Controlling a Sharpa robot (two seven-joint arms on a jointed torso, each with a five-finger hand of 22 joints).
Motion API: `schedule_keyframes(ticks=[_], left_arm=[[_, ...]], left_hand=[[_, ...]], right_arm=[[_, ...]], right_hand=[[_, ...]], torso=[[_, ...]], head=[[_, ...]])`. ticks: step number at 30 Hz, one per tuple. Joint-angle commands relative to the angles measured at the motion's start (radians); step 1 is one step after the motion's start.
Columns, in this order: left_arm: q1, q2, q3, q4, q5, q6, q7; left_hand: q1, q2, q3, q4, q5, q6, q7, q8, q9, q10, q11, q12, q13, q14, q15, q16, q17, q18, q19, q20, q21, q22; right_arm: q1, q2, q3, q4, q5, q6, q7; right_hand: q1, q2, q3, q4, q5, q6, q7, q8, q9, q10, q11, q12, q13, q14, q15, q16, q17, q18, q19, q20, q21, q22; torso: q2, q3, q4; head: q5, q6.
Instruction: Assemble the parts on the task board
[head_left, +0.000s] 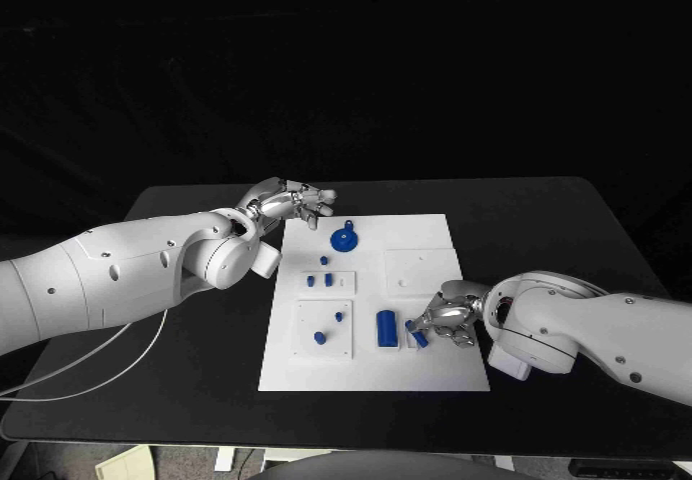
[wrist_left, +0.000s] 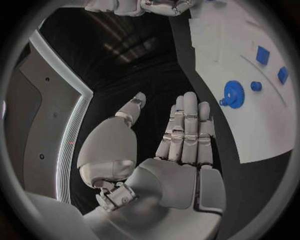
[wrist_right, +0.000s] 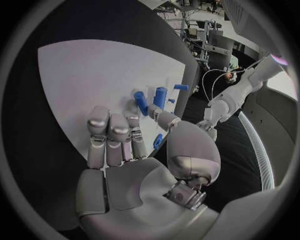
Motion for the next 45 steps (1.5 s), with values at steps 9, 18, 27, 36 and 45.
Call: schedule_keyframes(ticks=[9,18,27,36,45], left_arm=[[0.0,0.0,0.001,0.002,-0.006,0.012,0.002],[0.0,0.0,0.001,0.002,-0.007,0.013,0.001],[0.0,0.0,0.001,0.002,-0.009,0.014,0.0],[0.0,0.0,0.0,0.001,-0.01,0.013,-0.001],[0.0,-0.001,0.0,0.001,-0.011,0.014,-0.002]], left_hand=[[-0.001,0.012,0.001,-0.005,-0.002,0.001,-0.005,0.005,-0.001,0.003,-0.003,0.003,0.001,-0.001,0.003,-0.007,0.002,-0.007,0.001,-0.035,-0.006,0.001],[-0.001,0.013,0.001,-0.005,-0.002,0.001,-0.005,0.005,-0.001,0.003,-0.003,0.003,0.001,-0.001,0.003,-0.007,0.002,-0.007,0.001,-0.035,-0.006,0.002],[0.0,0.014,0.001,-0.005,-0.001,0.001,-0.006,0.005,-0.001,0.003,-0.003,0.003,0.001,-0.001,0.003,-0.007,0.002,-0.007,0.002,-0.035,-0.006,0.002],[0.0,0.014,0.001,-0.006,-0.001,0.002,-0.006,0.005,-0.001,0.003,-0.003,0.003,0.001,-0.001,0.003,-0.007,0.002,-0.007,0.002,-0.035,-0.006,0.002],[0.001,0.014,0.002,-0.006,-0.001,0.002,-0.006,0.006,-0.001,0.003,-0.003,0.003,0.002,-0.001,0.003,-0.007,0.003,-0.007,0.002,-0.035,-0.006,0.002]], right_arm=[[-0.002,-0.002,-0.001,0.01,-0.012,0.027,0.021],[-0.001,-0.011,0.0,0.021,-0.012,0.031,0.031],[-0.001,-0.017,0.0,0.026,-0.014,0.038,0.039],[-0.001,-0.028,0.0,0.03,-0.019,0.067,0.052],[-0.001,-0.045,0.0,0.037,-0.066,0.144,0.068]], right_hand=[[-0.029,-0.012,0.006,0.009,0.001,0.01,0.001,0.006,-0.004,0.007,-0.003,-0.006,0.002,0.0,-0.007,0.001,0.001,0.054,0.004,0.004,0.007,0.016],[-0.078,-0.013,0.016,0.04,-0.006,0.013,0.0,0.007,-0.009,0.009,-0.004,-0.007,0.003,0.0,-0.009,0.003,0.002,0.054,0.003,0.004,0.009,0.016],[-0.119,-0.041,0.011,0.06,-0.011,0.013,-0.001,0.008,-0.011,0.009,-0.005,-0.007,0.004,0.0,-0.009,0.004,0.003,0.054,0.003,0.002,0.011,0.016],[-0.12,-0.06,0.015,0.059,-0.012,0.013,-0.002,0.009,-0.01,0.01,-0.006,-0.007,0.005,0.0,-0.011,0.005,0.004,0.054,0.005,-0.001,0.013,0.016],[-0.041,-0.052,-0.074,-0.074,0.039,0.007,0.0,0.016,-0.007,0.009,-0.004,-0.006,0.008,-0.001,-0.009,0.005,0.004,0.054,0.004,-0.004,0.018,0.014]], torso=[[0.0,-0.0006,0.0008],[0.0,-0.001,0.0003],[0.0,-0.0007,0.0],[0.0,-0.0001,-0.0003],[0.0,0.0002,-0.0003]], head=[[0.0,0.0],[0.001,-0.001],[0.002,-0.001],[0.003,-0.001],[0.003,-0.001]])
